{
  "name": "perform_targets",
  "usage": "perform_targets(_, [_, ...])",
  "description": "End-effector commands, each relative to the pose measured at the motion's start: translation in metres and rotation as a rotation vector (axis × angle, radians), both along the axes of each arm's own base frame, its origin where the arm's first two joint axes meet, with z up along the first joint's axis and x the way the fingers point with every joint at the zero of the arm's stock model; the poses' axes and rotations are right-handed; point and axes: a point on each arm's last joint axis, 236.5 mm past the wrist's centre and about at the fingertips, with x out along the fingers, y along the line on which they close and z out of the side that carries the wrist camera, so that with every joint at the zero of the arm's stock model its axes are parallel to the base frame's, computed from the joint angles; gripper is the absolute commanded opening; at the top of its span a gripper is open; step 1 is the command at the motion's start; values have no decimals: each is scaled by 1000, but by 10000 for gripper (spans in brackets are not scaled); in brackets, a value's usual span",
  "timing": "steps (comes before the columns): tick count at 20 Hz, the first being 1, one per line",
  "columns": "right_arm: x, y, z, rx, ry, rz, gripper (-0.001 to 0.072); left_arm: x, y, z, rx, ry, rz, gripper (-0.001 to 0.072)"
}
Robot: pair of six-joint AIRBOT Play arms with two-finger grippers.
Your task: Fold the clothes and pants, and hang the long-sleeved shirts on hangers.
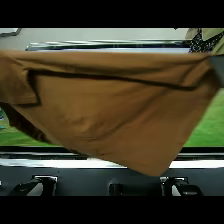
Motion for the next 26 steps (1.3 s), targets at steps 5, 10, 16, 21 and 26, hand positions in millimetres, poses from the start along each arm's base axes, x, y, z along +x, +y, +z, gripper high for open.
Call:
perform_targets(5, [154, -23, -242, 33, 494, -84, 33, 167, -20, -269, -46, 598, -73, 15])
perform_targets(10, [224, -24, -374, 187, 633, -190, 34, 205, -53, -435, -141, 844, -121, 15])
perform_targets(16, [227, -21, -419, 217, 713, -194, 186, 203, -68, -482, -228, 933, -139, 100])
perform_targets(21, [182, -47, -368, 104, 739, 21, 360, 185, -25, -436, -185, 987, -193, 398])
perform_targets(26, [67, -120, -349, -30, 908, 94, 365, 146, 26, -394, -296, 988, -176, 387])
